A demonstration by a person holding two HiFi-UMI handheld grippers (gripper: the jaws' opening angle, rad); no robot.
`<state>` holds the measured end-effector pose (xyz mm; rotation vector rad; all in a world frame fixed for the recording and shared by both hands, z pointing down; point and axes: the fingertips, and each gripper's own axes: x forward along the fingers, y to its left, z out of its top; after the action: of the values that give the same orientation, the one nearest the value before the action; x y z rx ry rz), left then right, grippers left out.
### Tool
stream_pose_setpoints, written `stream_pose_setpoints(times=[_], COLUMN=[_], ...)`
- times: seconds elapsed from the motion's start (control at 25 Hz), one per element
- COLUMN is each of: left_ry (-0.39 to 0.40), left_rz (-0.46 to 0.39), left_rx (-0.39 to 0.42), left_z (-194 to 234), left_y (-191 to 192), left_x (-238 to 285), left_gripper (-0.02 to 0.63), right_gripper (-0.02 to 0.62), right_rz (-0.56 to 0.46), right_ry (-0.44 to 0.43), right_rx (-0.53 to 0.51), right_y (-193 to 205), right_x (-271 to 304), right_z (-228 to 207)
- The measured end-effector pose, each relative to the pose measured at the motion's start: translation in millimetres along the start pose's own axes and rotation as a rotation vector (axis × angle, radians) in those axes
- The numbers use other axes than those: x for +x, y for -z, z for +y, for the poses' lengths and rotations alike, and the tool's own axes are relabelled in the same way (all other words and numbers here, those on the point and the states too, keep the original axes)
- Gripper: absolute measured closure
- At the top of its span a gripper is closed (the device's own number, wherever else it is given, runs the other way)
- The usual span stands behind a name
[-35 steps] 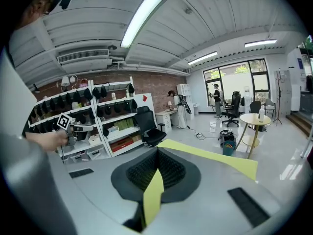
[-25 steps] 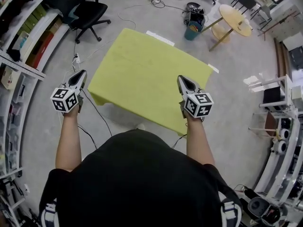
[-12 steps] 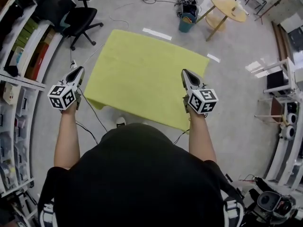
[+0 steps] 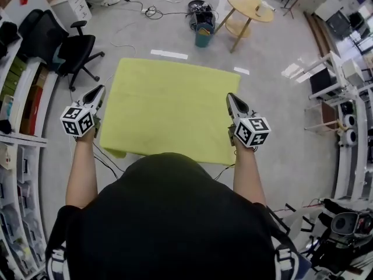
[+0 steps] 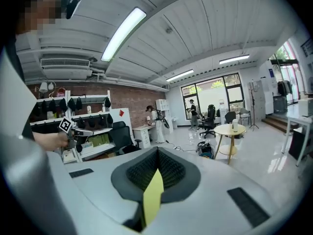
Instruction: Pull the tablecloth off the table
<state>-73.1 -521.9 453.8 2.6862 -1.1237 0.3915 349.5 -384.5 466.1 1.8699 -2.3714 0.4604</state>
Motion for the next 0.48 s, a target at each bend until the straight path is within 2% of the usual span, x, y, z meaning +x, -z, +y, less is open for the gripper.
stream_pose_setpoints(times=[0.24,0.48], left_ry=[0.080,0.161], left_rz=[-0.007,0.016], left_rx=[-0.002,-0.003], left_z=[39.6,63.9], left_y=[-9.4,-9.8], left_x=[28.5,55.4], left_gripper=[0.560,0.560], right_gripper=[0.577,0.577], right_rz=[-0.013,-0.005], right_ry=[0.125,0.212], right_rx=[0.025,0.037], right_y=[-4.7,-7.2], right_x=[-3.6,-1.4], right_z=[4.9,17.8])
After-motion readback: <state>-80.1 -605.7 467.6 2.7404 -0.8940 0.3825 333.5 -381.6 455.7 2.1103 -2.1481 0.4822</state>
